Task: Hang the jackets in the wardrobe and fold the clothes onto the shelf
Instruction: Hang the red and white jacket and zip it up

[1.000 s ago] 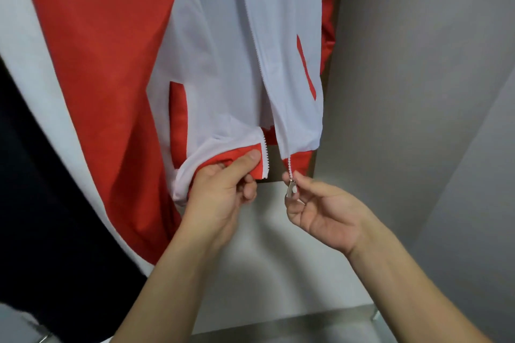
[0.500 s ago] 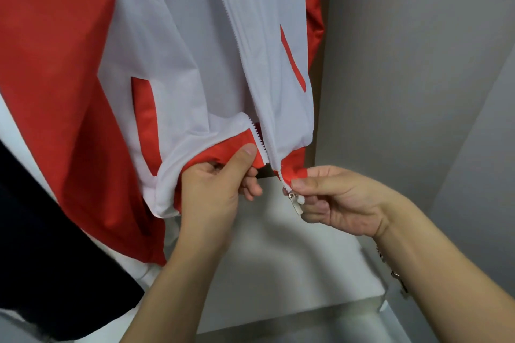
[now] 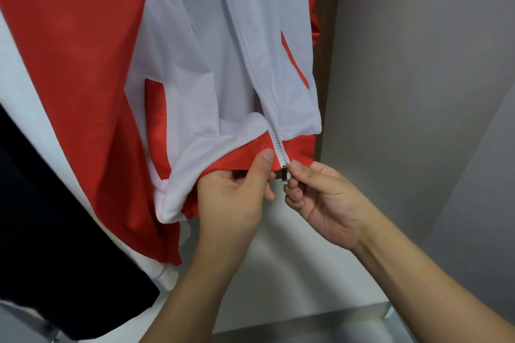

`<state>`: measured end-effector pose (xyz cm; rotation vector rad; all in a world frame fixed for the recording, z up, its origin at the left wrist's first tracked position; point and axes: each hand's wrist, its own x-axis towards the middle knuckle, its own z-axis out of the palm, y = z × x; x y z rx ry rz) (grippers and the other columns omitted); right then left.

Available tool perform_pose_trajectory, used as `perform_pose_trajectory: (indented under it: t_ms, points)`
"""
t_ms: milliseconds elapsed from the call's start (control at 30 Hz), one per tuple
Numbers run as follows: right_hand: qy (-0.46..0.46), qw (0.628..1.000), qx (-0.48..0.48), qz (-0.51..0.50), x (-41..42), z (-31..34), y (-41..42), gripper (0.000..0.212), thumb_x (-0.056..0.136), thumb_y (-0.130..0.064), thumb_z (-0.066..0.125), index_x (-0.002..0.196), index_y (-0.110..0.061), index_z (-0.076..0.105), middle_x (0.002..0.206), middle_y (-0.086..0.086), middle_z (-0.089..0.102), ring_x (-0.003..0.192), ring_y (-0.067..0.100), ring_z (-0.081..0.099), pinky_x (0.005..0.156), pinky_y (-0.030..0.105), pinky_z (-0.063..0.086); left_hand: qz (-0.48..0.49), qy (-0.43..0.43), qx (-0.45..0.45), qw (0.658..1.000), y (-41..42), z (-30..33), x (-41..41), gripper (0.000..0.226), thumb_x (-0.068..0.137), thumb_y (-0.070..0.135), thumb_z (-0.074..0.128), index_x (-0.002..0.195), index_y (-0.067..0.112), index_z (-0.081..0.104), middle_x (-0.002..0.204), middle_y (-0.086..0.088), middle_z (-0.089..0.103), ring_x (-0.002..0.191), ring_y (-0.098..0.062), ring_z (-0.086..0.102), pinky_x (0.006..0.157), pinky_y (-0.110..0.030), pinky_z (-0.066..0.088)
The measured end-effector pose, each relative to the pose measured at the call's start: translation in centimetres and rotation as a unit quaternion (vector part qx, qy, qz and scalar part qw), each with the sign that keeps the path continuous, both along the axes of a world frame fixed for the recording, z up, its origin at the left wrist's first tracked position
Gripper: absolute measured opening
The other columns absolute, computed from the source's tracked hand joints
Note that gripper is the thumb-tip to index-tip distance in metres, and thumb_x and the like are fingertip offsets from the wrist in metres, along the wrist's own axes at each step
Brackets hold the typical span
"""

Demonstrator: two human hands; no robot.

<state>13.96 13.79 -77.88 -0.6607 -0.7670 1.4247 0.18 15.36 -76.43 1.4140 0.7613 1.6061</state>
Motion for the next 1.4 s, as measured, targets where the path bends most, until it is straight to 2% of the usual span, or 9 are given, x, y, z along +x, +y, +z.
perform_pose_trajectory:
  t_ms: [200, 300, 400, 500, 667, 800, 933, 1200, 1400]
  points:
    - [0.0, 1.0, -0.003, -0.012, -0.1, -0.1, 0.1, 0.012, 0.076, -0.013, 0.069, 0.077, -0.008, 0.058, 0.061, 0.003, 0.057, 0.049, 0.008, 0.049, 0.049, 0.018, 0.042, 0.05, -0.003, 0.029, 0.998, 0.0, -0.6, 0.0, 0.034, 0.092, 0.02, 0.07, 0.06, 0.013, 0.061, 0.048, -0.003, 0.058, 0.046, -0.013, 0.058, 0.056, -0.021, 0.047]
    - [0.0, 1.0, 0.003, -0.007, -0.2, -0.1, 0.1, 0.009, 0.076, -0.013, 0.069, 0.074, -0.009, 0.061, 0.062, 0.003, 0.057, 0.05, 0.008, 0.049, 0.051, 0.018, 0.043, 0.05, 0.009, 0.035, 0.998, 0.2, -0.8, 0.0, 0.033, 0.089, 0.027, 0.07, 0.058, 0.019, 0.063, 0.048, -0.003, 0.059, 0.047, -0.013, 0.059, 0.055, -0.021, 0.047]
    - [-0.001, 1.0, 0.017, 0.005, -0.3, -0.2, 0.1, 0.011, 0.079, -0.014, 0.067, 0.068, -0.011, 0.066, 0.064, 0.001, 0.058, 0.051, 0.008, 0.048, 0.052, 0.018, 0.043, 0.043, 0.032, 0.041, 0.998, 0.1, -1.0, 0.1, 0.025, 0.087, 0.032, 0.07, 0.063, 0.027, 0.068, 0.052, 0.002, 0.062, 0.048, -0.012, 0.061, 0.055, -0.02, 0.048]
    - [0.001, 1.0, 0.018, 0.003, -0.4, -0.2, 0.2, 0.012, 0.08, -0.014, 0.067, 0.07, -0.011, 0.063, 0.065, 0.002, 0.057, 0.052, 0.009, 0.047, 0.051, 0.019, 0.042, 0.045, 0.039, 0.068, 0.996, 0.1, -1.1, 0.0, 0.019, 0.088, 0.028, 0.071, 0.069, 0.027, 0.07, 0.057, 0.009, 0.066, 0.051, -0.008, 0.062, 0.055, -0.017, 0.048]
    - [-0.003, 1.0, 0.007, 0.0, -0.6, -0.2, 0.2, 0.015, 0.08, -0.016, 0.068, 0.065, -0.014, 0.065, 0.065, 0.002, 0.057, 0.053, 0.009, 0.048, 0.052, 0.019, 0.041, 0.041, 0.048, 0.103, 0.993, -0.1, -1.0, -0.2, 0.012, 0.085, 0.025, 0.073, 0.079, 0.035, 0.072, 0.071, 0.016, 0.071, 0.063, -0.005, 0.068, 0.063, -0.023, 0.056]
    - [0.007, 1.0, 0.012, 0.009, -0.8, -0.2, 0.3, 0.015, 0.081, -0.016, 0.068, 0.067, -0.012, 0.064, 0.063, 0.002, 0.057, 0.052, 0.009, 0.049, 0.052, 0.019, 0.043, 0.057, 0.033, 0.102, 0.993, 0.0, -1.2, -0.2, 0.014, 0.087, 0.025, 0.072, 0.074, 0.029, 0.07, 0.066, 0.014, 0.069, 0.064, -0.007, 0.068, 0.066, -0.021, 0.054]
    - [0.013, 1.0, 0.015, 0.012, -0.8, -0.2, 0.3, 0.019, 0.081, -0.016, 0.069, 0.063, -0.013, 0.063, 0.063, 0.002, 0.057, 0.052, 0.009, 0.049, 0.052, 0.019, 0.043, 0.062, 0.037, 0.106, 0.992, 0.1, -1.4, -0.2, 0.022, 0.089, 0.025, 0.07, 0.069, 0.019, 0.065, 0.056, 0.007, 0.063, 0.053, -0.01, 0.063, 0.058, -0.018, 0.05]
    - [0.02, 1.0, 0.019, 0.015, -0.8, -0.3, 0.4, 0.018, 0.082, -0.016, 0.067, 0.064, -0.013, 0.064, 0.062, 0.002, 0.057, 0.051, 0.008, 0.049, 0.051, 0.019, 0.042, 0.065, 0.05, 0.112, 0.99, 0.1, -1.2, -0.2, 0.012, 0.088, 0.028, 0.072, 0.08, 0.037, 0.072, 0.072, 0.016, 0.071, 0.065, -0.006, 0.069, 0.066, -0.024, 0.056]
    - [0.031, 0.999, 0.017, 0.011, -1.1, -0.4, 0.4, 0.014, 0.083, -0.017, 0.065, 0.071, -0.01, 0.065, 0.062, 0.001, 0.053, 0.05, 0.007, 0.047, 0.05, 0.018, 0.041, 0.039, 0.091, 0.097, 0.99, 0.0, -1.2, -0.3, 0.014, 0.087, 0.026, 0.07, 0.074, 0.026, 0.067, 0.056, 0.006, 0.063, 0.05, -0.009, 0.061, 0.054, -0.019, 0.05]
